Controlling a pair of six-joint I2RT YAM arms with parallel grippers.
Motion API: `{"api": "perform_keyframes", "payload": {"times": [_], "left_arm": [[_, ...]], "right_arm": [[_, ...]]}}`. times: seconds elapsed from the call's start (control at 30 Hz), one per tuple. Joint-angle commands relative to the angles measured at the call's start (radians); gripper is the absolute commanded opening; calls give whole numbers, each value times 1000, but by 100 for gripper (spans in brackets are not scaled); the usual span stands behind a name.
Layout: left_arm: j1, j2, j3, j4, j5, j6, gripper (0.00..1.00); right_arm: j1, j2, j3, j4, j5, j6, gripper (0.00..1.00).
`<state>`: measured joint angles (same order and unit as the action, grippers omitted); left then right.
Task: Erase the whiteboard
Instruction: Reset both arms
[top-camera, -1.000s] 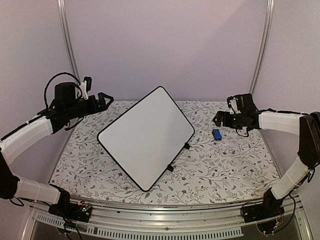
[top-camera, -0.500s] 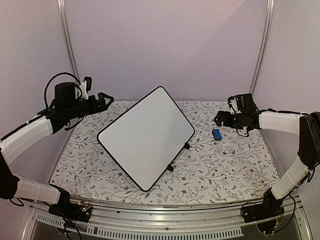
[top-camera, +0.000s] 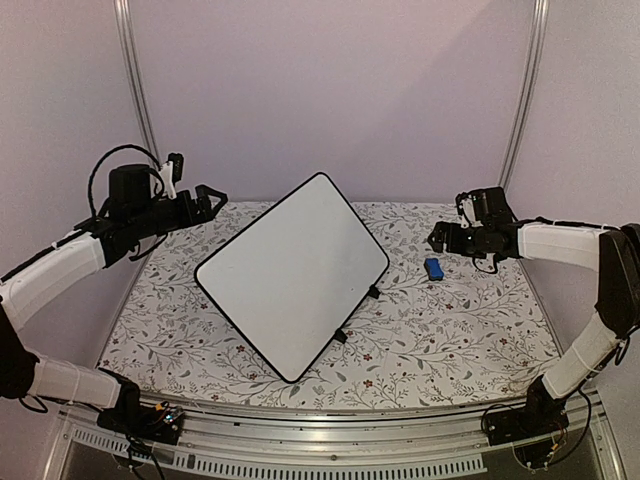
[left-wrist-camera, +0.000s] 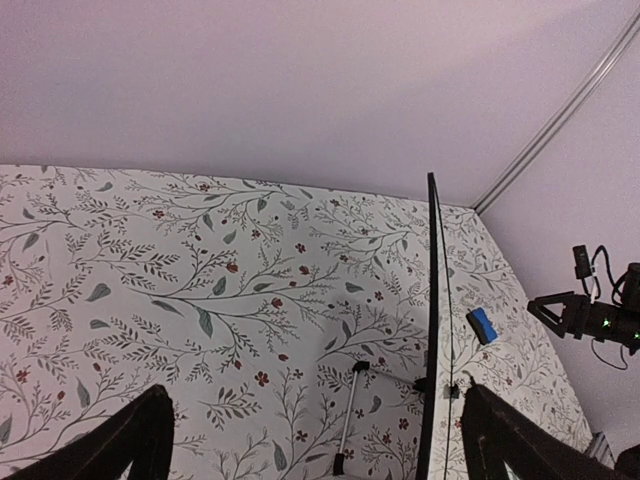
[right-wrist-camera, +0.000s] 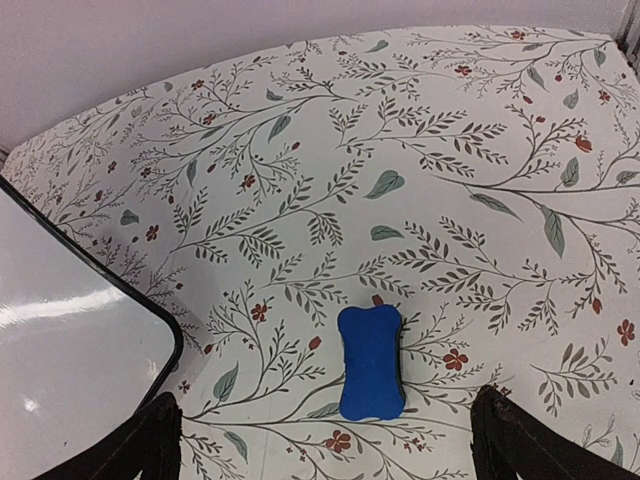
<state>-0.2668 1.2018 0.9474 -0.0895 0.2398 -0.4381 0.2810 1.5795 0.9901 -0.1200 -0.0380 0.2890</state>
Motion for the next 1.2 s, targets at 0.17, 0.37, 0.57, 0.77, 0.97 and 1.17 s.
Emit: {"api": "perform_keyframes", "payload": {"times": [0.17, 0.37, 0.57, 0.77, 0.97, 1.17], "left_arm": [[1, -20, 22, 8, 7, 5, 100], [1, -26, 22, 10, 3, 8, 100], [3, -19, 21, 10, 7, 7, 100], [2, -10, 20, 13, 7, 9, 100], [2, -7, 19, 14, 6, 11, 100], [2, -5, 19, 14, 10, 10, 100]], "right_arm": [[-4, 6, 6, 7, 9, 4, 99], [-6, 13, 10, 9, -1, 6, 99], [-5, 7, 0, 8, 2, 6, 99], [-6, 9, -20, 17, 1, 14, 99], [-6, 20, -32, 27, 4, 25, 99], [-6, 30, -39, 32, 0, 30, 99]]}}
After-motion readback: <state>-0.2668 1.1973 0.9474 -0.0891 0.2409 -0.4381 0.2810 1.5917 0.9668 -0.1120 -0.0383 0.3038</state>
